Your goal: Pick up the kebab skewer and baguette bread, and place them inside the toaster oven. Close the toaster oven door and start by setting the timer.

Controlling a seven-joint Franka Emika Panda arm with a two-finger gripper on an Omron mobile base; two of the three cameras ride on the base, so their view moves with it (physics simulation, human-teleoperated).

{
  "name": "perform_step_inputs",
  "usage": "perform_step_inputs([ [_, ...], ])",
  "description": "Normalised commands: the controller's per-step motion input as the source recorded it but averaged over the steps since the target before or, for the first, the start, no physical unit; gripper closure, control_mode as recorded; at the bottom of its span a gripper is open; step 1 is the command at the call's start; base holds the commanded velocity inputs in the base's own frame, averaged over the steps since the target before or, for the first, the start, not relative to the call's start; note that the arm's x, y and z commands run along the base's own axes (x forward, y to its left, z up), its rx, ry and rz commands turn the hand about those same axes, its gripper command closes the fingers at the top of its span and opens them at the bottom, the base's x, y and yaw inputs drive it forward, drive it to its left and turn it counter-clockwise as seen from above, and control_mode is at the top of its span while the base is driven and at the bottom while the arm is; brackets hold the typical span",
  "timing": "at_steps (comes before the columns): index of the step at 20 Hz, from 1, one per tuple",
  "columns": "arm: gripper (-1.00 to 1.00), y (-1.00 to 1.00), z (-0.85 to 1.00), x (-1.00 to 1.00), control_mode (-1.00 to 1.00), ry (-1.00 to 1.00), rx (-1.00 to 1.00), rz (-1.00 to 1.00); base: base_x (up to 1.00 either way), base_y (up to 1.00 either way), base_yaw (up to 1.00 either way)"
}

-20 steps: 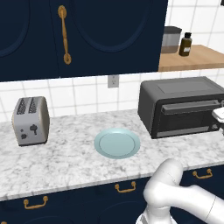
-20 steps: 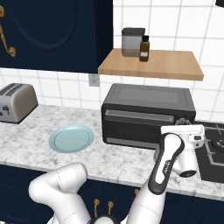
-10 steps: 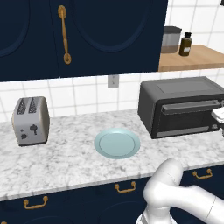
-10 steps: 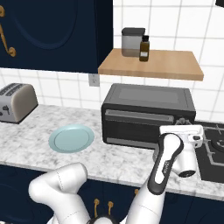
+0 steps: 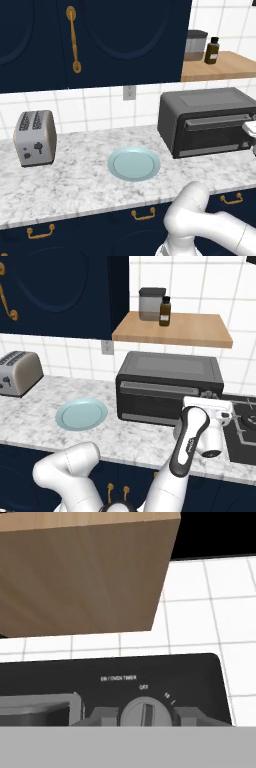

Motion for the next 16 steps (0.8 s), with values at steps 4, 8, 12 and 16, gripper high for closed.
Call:
perform_step_inputs([
  [4,1.0,0.29,0.29,0.19,-1.0,0.0,0.13,0.0,0.0,0.0,0.0],
  [8,1.0,0.34,0.19,0.17,-1.0,0.0,0.12,0.0,0.0,0.0,0.0],
  [12,1.0,0.37,0.17,0.2,-1.0,0.0,0.08,0.0,0.0,0.0,0.0],
  [16,1.0,0.3,0.15,0.21,-1.0,0.0,0.01,0.0,0.0,0.0,0.0],
])
